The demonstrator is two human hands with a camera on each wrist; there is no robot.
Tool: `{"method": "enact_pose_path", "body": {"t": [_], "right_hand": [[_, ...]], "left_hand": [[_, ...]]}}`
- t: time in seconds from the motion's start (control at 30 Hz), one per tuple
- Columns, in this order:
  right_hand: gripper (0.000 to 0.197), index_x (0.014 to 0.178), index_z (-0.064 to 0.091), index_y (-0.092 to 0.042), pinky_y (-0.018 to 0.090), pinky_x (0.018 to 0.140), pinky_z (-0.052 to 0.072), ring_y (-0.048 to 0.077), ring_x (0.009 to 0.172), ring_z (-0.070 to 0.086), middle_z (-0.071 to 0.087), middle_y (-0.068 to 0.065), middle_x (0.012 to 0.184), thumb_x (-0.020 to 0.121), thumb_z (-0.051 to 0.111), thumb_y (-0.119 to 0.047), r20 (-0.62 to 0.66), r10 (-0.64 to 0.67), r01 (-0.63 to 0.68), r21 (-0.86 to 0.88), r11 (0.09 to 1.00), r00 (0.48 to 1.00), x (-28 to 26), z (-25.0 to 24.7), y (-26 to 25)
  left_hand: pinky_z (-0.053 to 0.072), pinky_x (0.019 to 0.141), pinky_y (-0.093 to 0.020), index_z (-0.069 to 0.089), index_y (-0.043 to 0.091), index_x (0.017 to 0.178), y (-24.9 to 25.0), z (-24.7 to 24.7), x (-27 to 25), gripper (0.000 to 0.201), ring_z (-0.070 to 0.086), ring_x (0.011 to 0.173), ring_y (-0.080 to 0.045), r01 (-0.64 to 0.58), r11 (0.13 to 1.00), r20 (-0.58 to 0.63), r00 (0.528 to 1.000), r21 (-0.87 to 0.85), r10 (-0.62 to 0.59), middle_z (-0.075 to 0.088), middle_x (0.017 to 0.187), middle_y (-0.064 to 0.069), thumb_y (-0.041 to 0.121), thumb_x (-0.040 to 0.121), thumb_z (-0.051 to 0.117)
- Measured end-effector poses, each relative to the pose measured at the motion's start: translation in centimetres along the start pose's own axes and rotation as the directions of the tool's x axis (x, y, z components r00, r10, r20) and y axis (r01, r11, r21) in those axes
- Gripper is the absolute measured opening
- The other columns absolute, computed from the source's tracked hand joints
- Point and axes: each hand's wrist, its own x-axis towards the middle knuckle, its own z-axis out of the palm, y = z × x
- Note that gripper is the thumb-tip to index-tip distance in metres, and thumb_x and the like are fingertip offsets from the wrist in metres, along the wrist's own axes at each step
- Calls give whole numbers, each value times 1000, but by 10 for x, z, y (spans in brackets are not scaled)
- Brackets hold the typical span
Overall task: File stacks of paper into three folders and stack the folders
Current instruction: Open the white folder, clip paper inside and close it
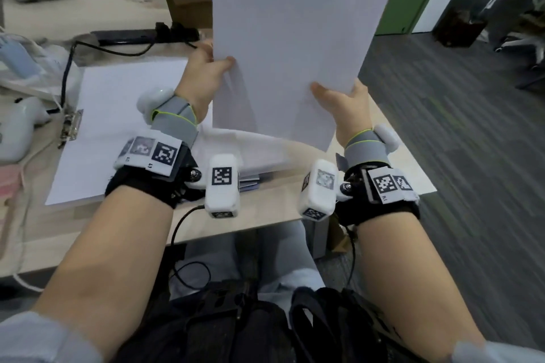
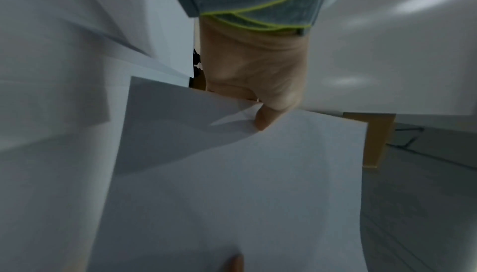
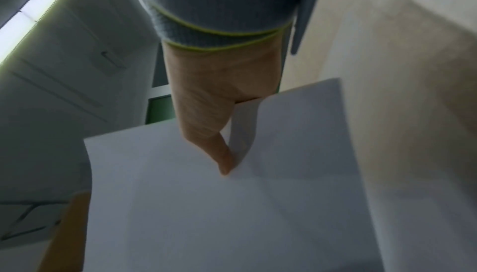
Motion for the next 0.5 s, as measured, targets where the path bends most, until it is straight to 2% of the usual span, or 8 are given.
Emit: {"method": "enact_pose_path", "body": {"t": [0.07, 0.13, 0.2, 0.27, 0.33, 0.4, 0.43, 0.5], "right_hand": [[16, 87, 66, -12, 27, 63, 54, 14, 67, 67, 70, 1, 79, 78, 72, 0, -15, 73, -72, 58, 996, 997, -1, 2, 12], [13, 84, 66, -14, 27, 63, 54, 12, 65, 67, 71, -5, 72, 78, 74, -5, -34, 83, -80, 67, 994, 996, 2, 6, 19], [12, 80, 65, -16, 26, 62, 54, 9, 61, 65, 69, -10, 67, 80, 72, -6, -55, 77, -74, 50, 996, 995, 7, 11, 18], [12, 81, 65, -16, 27, 65, 54, 11, 64, 64, 69, -5, 73, 81, 72, -6, -68, 59, -59, -6, 998, 996, 13, 11, 12], [13, 89, 65, -11, 23, 63, 55, 10, 64, 64, 68, 0, 81, 79, 73, -7, -46, 83, -87, -95, 992, 996, 22, 11, 7], [20, 96, 66, -6, 18, 56, 52, 6, 60, 63, 66, -2, 80, 78, 74, -8, -21, 173, -173, -227, 958, 985, 31, 11, 8], [23, 97, 65, -6, 18, 57, 51, 8, 63, 62, 65, -2, 80, 77, 76, -11, -28, 237, -234, -297, 926, 971, 33, 8, 10], [43, 105, 62, -6, 26, 72, 53, 19, 79, 65, 68, 3, 92, 70, 81, -21, -54, 371, -360, -403, 841, 927, 40, 4, 19]], "left_hand": [[52, 75, -16, 55, 7, 111, -5, 5, -6, 20, 62, 85, -7, 40, 998, -4, 999, 47, -40, 64, 99, 2, 3, 92, 49], [48, 71, -11, 52, 15, 101, -7, 10, -12, 10, 58, 83, -5, 57, 995, -42, 998, 87, -54, 60, 93, 7, 8, 95, 48], [46, 76, -16, 49, 17, 101, -6, 10, -10, 6, 56, 90, -10, 64, 989, -71, 996, 134, -55, 59, 99, 4, 14, 97, 45], [45, 79, -24, 50, 20, 97, -3, 6, -8, 8, 54, 95, -14, 112, 980, -39, 993, 163, -107, 57, 102, 2, 20, 99, 42], [44, 78, -31, 51, 20, 94, 0, -2, 0, 13, 53, 92, -18, 193, 962, -22, 981, 192, -193, 57, 98, 1, 24, 99, 39], [45, 76, -34, 48, 18, 106, -1, -8, 7, 14, 54, 87, -21, 248, 949, -55, 969, 195, -242, 58, 100, -2, 20, 97, 38], [45, 73, -34, 47, 19, 111, -2, -8, 8, 19, 55, 84, -22, 264, 946, -77, 964, 186, -254, 60, 100, -4, 15, 95, 38], [50, 72, -36, 51, 15, 117, -9, -11, 13, 34, 60, 82, -27, 300, 931, -106, 953, 207, -284, 65, 105, -10, 4, 88, 37]]}}
